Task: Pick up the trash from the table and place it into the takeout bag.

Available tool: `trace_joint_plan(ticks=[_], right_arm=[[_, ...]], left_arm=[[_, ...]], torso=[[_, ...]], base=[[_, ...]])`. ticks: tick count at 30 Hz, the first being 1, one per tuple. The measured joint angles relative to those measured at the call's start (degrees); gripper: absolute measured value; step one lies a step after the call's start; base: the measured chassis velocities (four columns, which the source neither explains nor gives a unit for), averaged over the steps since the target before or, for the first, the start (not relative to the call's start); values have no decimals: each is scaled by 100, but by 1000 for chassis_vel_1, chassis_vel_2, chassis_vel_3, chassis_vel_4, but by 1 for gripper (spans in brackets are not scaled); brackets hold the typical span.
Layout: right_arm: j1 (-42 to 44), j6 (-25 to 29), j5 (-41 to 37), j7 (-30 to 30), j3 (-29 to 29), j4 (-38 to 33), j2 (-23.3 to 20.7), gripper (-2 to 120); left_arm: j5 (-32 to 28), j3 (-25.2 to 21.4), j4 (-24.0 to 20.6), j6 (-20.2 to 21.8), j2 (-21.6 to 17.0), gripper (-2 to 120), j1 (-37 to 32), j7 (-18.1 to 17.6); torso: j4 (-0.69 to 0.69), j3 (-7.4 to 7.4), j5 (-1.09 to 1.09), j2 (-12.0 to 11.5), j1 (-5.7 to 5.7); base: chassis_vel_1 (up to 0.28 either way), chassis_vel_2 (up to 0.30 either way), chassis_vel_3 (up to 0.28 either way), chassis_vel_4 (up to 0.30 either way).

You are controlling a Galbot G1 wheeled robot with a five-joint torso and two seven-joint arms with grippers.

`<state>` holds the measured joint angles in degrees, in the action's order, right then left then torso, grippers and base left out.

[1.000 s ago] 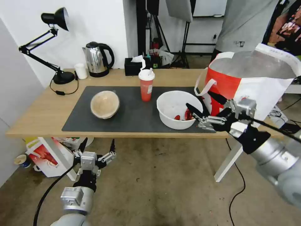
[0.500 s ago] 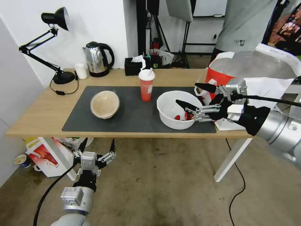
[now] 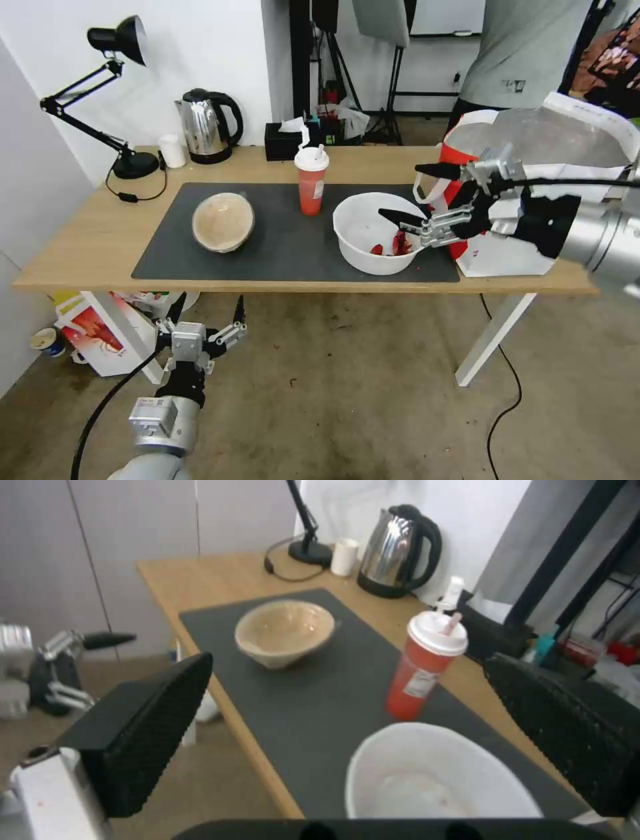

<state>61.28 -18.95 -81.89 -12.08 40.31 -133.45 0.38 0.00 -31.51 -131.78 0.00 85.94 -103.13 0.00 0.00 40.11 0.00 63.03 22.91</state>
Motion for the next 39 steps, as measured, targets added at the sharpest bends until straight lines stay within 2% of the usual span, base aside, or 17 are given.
trace_joint_plan(ticks=[1, 3, 6, 10, 17, 21, 23, 26, 39], right_arm=[[-128, 22, -65, -97, -41, 93, -260, 100], [-190, 34, -97, -145, -60, 139, -390, 100], [-472, 88, -242, -358, -145, 342, -967, 100], [-512, 96, -266, -397, -163, 365, -1048, 100], [-375, 114, -279, -412, -78, 407, -1149, 100], [79, 146, -284, -418, 197, 469, -1323, 100], [207, 146, -300, -430, 253, 491, -1375, 100], [541, 134, -343, -455, 505, 541, -1544, 100], [2348, 13, -580, -579, 1828, 812, -2397, 100]], left_arm=[[0, 0, 0, 0, 0, 100, 0, 0], [0, 0, 0, 0, 0, 100, 0, 0], [0, 0, 0, 0, 0, 100, 0, 0], [0, 0, 0, 0, 0, 100, 0, 0], [0, 0, 0, 0, 0, 100, 0, 0], [0, 0, 0, 0, 1, 100, 0, 0], [0, -1, 0, 0, 0, 100, 0, 0], [0, 0, 0, 0, 0, 100, 0, 0], [0, 0, 0, 0, 0, 100, 0, 0]], torso=[[0, 0, 0, 0, 0], [0, 0, 0, 0, 0], [0, 0, -5, 0, 0], [0, 0, 3, 0, 0], [-1, 0, -1, 0, 0], [1, 0, -4, 0, 1], [0, 0, 5, -1, 1], [-2, 0, -2, 0, 1], [0, 0, 0, -1, 1]], base=[[0, 0, 0, 0], [0, 0, 0, 0], [0, 0, 0, 0], [0, 0, 0, 0], [0, 0, 0, 0], [0, 0, 0, 0], [0, 0, 0, 0], [0, 0, 0, 0], [0, 0, 0, 0]])
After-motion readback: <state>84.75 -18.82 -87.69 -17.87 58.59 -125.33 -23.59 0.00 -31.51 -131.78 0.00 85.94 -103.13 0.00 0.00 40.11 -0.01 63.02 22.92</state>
